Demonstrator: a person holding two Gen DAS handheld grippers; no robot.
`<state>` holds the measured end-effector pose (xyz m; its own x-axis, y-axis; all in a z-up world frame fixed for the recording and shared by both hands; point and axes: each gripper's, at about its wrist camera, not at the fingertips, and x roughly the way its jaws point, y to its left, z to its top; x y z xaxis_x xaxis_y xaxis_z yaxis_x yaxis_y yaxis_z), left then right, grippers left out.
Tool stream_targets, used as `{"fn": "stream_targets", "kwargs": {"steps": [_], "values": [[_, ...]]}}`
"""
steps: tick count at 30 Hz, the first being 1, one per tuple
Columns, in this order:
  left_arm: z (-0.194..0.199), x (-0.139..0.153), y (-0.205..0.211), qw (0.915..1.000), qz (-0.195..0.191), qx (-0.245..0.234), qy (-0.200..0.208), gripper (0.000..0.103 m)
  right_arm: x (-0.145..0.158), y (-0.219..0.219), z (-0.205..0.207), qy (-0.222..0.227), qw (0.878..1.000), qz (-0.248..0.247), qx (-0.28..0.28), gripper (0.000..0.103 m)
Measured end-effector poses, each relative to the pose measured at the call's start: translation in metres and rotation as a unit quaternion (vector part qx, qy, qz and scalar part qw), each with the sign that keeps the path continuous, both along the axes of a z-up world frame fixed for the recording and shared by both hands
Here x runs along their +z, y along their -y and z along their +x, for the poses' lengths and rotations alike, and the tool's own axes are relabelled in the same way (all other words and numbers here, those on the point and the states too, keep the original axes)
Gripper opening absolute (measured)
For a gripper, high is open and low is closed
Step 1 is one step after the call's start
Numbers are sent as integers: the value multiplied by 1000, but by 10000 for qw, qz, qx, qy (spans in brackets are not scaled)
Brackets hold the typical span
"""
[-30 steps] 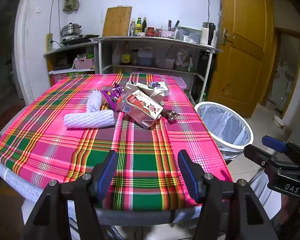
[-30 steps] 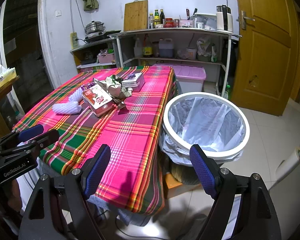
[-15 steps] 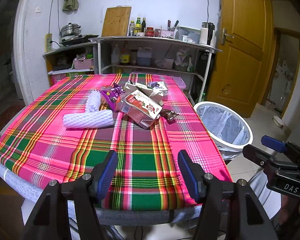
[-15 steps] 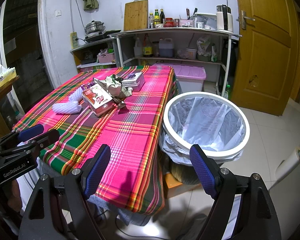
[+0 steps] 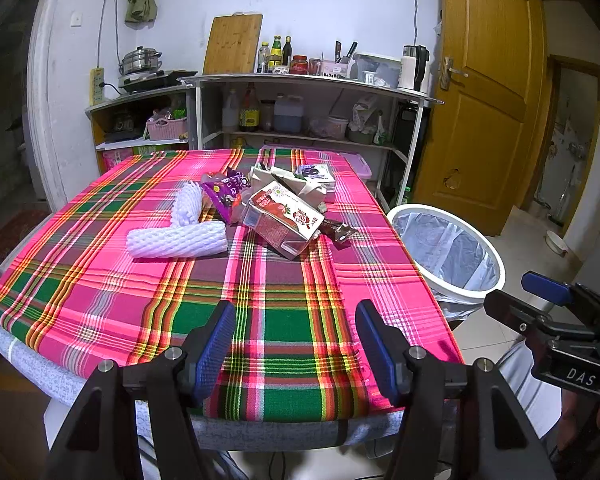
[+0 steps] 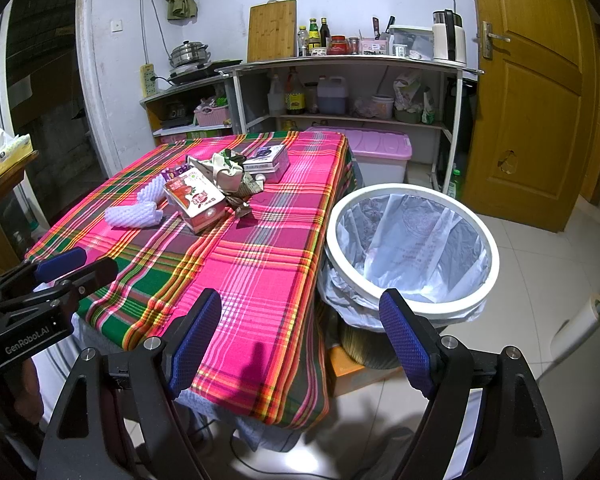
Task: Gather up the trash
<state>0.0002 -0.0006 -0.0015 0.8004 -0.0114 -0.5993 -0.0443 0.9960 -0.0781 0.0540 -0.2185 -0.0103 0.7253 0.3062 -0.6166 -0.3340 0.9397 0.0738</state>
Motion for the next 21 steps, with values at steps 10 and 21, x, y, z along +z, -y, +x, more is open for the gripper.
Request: {"fn": "stream_targets", "kwargs": {"steps": [10, 21], "values": [[0, 0, 0, 10000, -8, 0, 5, 62, -1, 0, 0, -5, 10000, -5, 1, 81], [1, -1, 1, 10000, -19, -7, -1, 62, -1, -1, 0, -6, 10000, -7, 2, 81]]}}
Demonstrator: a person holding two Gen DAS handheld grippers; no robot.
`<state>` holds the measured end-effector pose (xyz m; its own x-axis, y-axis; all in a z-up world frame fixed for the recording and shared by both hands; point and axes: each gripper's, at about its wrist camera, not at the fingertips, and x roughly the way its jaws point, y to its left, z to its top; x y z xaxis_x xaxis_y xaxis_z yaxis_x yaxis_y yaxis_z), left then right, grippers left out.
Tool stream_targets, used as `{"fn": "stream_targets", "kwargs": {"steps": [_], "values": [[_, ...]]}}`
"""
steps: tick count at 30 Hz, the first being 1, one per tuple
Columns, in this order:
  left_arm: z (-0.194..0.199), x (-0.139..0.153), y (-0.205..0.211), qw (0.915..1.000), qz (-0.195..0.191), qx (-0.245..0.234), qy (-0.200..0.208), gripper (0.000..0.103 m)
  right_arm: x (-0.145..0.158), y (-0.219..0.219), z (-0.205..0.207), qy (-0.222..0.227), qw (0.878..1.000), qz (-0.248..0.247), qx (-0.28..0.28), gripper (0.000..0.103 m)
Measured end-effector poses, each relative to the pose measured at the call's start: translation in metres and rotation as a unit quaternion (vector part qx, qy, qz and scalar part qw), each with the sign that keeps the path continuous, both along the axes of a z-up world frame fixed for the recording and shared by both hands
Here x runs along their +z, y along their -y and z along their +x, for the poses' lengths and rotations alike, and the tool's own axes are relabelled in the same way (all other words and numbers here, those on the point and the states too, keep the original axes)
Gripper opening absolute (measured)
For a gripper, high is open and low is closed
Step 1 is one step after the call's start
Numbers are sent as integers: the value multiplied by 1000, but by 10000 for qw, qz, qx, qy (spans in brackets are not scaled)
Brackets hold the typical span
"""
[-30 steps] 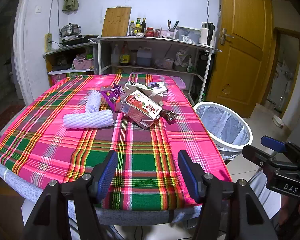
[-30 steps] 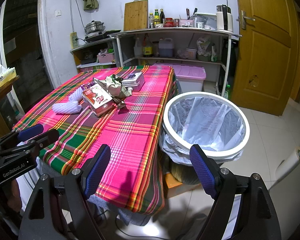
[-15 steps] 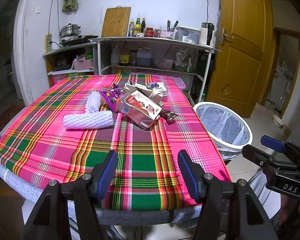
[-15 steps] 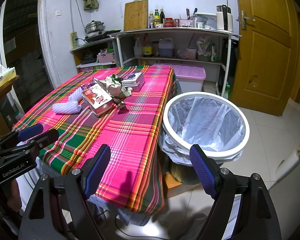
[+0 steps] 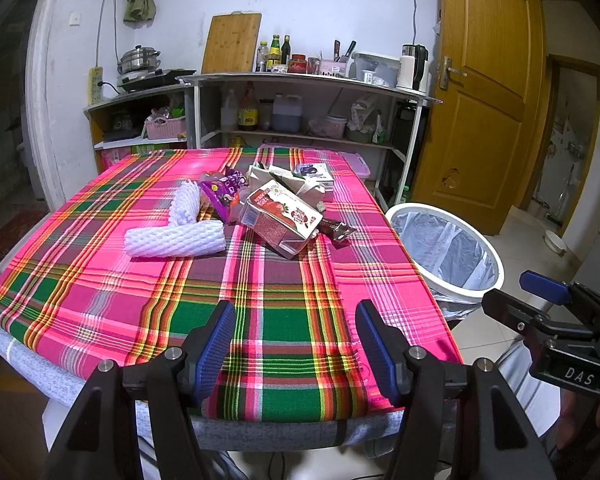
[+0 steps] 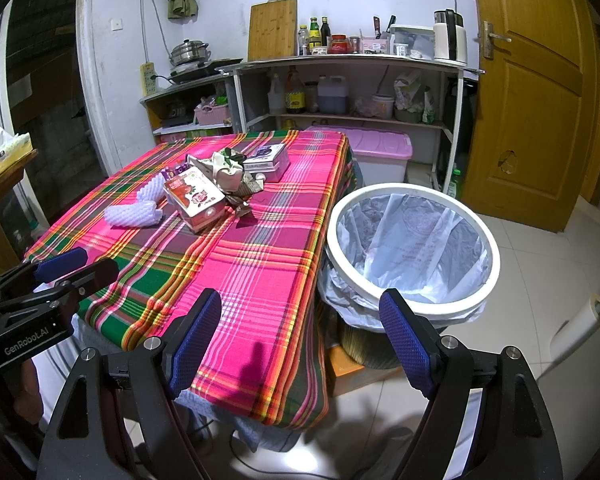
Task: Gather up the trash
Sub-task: 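Grasp the juice carton with the right gripper while the left gripper grasps the white foam net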
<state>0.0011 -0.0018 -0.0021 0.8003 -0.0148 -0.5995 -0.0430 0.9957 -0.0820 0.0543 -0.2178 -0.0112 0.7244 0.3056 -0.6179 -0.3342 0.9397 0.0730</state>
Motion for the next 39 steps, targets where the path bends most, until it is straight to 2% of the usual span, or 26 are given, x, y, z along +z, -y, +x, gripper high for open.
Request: {"fn": "stream_targets", "kwargs": {"steps": [8, 17, 29, 39], "values": [[2, -1, 10, 10000, -26, -17, -78, 62, -4, -4, 5, -29, 10000, -28, 71, 81], [13, -9, -10, 9996, -211, 81, -158, 62, -3, -14, 19, -16, 9997, -60, 245, 81], [39, -14, -52, 9980, -351, 476, -208, 62, -4, -56, 57, -45, 9961, -114, 878, 81], [64, -22, -90, 9945, -576, 784, -389, 62, -11, -104, 100, -90, 9861, -343, 1623, 81]]}}
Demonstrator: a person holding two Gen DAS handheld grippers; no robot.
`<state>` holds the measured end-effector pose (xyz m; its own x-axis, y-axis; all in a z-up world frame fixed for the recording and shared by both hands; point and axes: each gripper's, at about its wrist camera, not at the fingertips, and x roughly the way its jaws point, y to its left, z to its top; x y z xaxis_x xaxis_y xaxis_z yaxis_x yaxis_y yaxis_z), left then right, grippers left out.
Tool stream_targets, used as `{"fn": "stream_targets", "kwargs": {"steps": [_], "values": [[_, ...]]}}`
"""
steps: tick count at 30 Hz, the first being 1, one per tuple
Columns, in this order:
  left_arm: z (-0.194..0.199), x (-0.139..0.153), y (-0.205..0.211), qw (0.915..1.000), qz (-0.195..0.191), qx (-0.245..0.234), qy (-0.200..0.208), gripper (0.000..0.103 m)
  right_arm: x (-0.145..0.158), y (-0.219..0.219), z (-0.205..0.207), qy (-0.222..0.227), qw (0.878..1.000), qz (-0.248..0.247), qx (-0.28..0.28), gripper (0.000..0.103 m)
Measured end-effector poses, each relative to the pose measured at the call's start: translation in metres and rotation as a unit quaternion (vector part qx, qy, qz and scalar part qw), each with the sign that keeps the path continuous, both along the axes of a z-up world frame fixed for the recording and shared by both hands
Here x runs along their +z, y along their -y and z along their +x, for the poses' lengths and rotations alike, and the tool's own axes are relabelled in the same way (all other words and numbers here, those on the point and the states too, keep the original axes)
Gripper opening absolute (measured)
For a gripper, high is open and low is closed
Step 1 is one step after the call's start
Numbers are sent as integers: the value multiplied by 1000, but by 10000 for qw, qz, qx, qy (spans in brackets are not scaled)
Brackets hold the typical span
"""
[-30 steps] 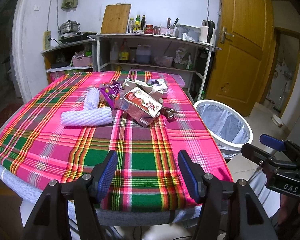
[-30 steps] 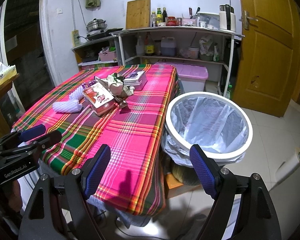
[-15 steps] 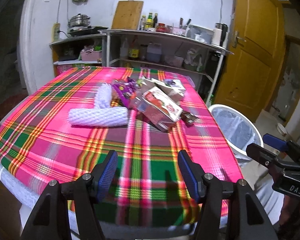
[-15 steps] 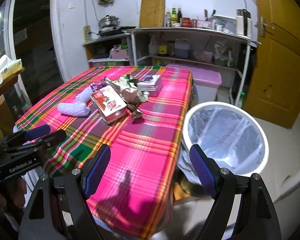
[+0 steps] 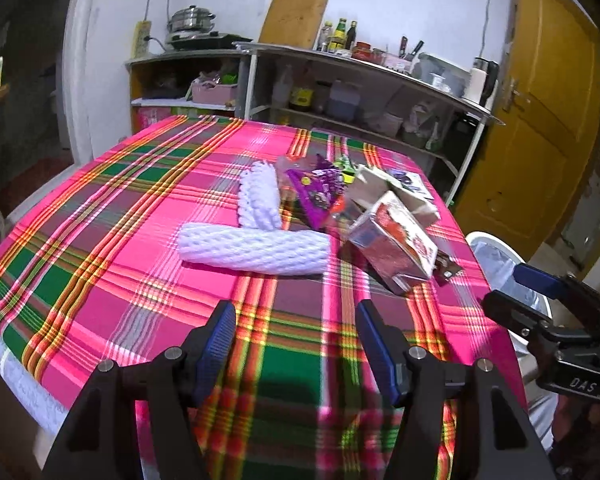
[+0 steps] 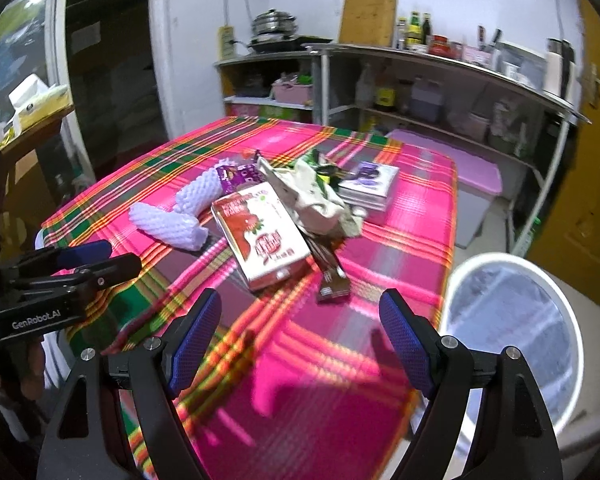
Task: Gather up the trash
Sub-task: 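Grasp the juice carton with the right gripper while the left gripper grasps the white foam net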
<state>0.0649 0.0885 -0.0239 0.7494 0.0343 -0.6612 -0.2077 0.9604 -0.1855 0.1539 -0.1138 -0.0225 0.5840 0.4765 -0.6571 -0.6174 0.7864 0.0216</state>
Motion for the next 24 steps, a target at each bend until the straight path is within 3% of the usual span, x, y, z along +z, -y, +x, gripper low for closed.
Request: {"fn": "stream_targets", "kwargs": {"steps": [18, 22, 24], "values": [[42, -17, -47, 9947, -967, 300, -200, 65, -22, -52, 51, -200, 9966, -365, 709, 81], [48, -16, -51, 9932, -1098, 349, -165, 66, -24, -53, 52, -370, 9963, -278, 727, 59], [51, -17, -54, 9918, -1208, 386, -155, 70, -23, -52, 51, -407, 9964, -221, 714, 59]]}}
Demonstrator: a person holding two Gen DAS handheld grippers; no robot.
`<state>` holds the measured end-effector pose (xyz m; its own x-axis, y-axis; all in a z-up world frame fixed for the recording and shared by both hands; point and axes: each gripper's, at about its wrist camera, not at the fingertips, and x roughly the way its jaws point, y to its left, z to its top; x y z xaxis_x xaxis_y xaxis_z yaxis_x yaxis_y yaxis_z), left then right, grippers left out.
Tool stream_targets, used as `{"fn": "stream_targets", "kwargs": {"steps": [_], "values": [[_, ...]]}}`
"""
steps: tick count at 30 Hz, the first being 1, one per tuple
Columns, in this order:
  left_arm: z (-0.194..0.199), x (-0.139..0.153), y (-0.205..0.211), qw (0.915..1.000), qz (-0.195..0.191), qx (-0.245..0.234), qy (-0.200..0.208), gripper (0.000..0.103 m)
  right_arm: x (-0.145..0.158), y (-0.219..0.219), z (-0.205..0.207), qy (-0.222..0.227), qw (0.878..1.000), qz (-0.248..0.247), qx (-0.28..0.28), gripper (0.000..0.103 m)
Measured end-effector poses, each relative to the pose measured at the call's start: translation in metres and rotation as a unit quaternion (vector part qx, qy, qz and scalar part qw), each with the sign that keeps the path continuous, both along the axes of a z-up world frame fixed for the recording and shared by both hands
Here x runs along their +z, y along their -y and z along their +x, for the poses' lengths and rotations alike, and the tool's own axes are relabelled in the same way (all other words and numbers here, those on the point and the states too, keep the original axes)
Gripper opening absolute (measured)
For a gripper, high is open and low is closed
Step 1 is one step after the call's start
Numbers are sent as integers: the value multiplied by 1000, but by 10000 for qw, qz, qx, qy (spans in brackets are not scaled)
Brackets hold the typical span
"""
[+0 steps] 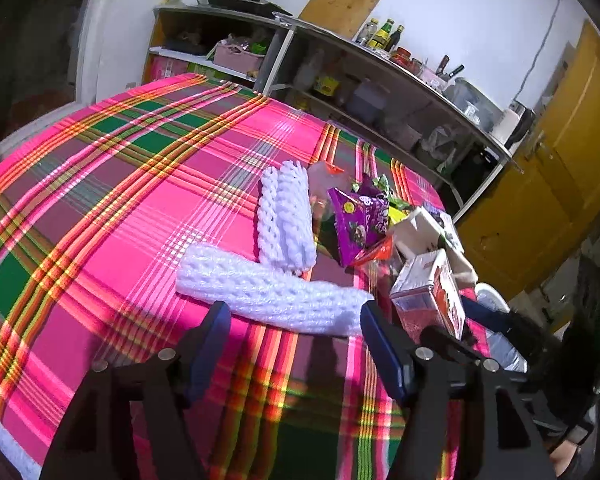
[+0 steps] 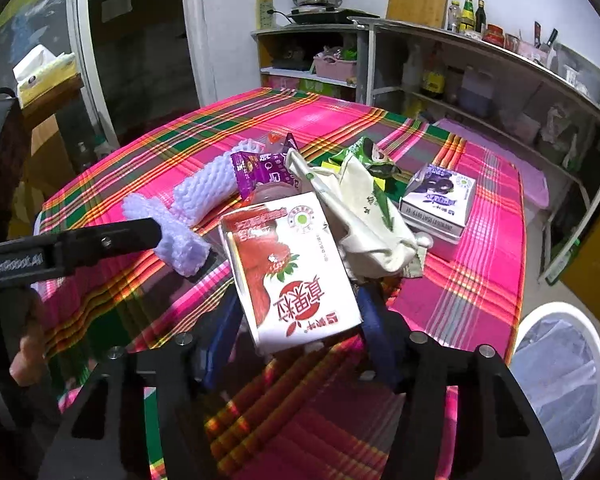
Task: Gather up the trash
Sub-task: 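Grasp the juice carton with the right gripper while the left gripper grasps the white foam net, then carry the carton and foam net over the bin and open both grippers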
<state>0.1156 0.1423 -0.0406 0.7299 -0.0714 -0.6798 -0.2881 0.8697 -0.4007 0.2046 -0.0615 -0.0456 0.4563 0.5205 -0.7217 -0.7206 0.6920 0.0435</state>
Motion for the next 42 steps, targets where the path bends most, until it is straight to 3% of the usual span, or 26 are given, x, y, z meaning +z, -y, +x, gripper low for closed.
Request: {"fn": "stream_targets", "kwargs": {"steps": [6, 11, 13, 16, 22, 33, 42], "values": [[12, -5, -6, 9992, -227, 302, -155, 71, 2, 7, -7, -168, 9996, 209, -59, 58], [18, -8, -8, 9987, -115, 437, -226, 70, 5, 13, -11, -197, 9993, 306, -107, 58], [21, -9, -4, 9983, 185, 438, -335, 53, 7, 15, -13, -203, 9991, 349, -121, 58], [21, -10, 0, 9987, 214, 334, -314, 40, 8, 17, -18, -196, 9991, 370, -113, 57], [12, -4, 11, 9986, 455, 148, -222, 26, 8, 19, -24, -199, 9991, 361, -117, 57], [-23, 18, 37, 9962, 807, -309, 83, 24, 20, 42, -46, -97, 9978, 584, -300, 57], [-30, 37, 76, 9914, 952, -845, 298, 24, 37, 89, -60, 100, 9936, 779, -816, 57]]}}
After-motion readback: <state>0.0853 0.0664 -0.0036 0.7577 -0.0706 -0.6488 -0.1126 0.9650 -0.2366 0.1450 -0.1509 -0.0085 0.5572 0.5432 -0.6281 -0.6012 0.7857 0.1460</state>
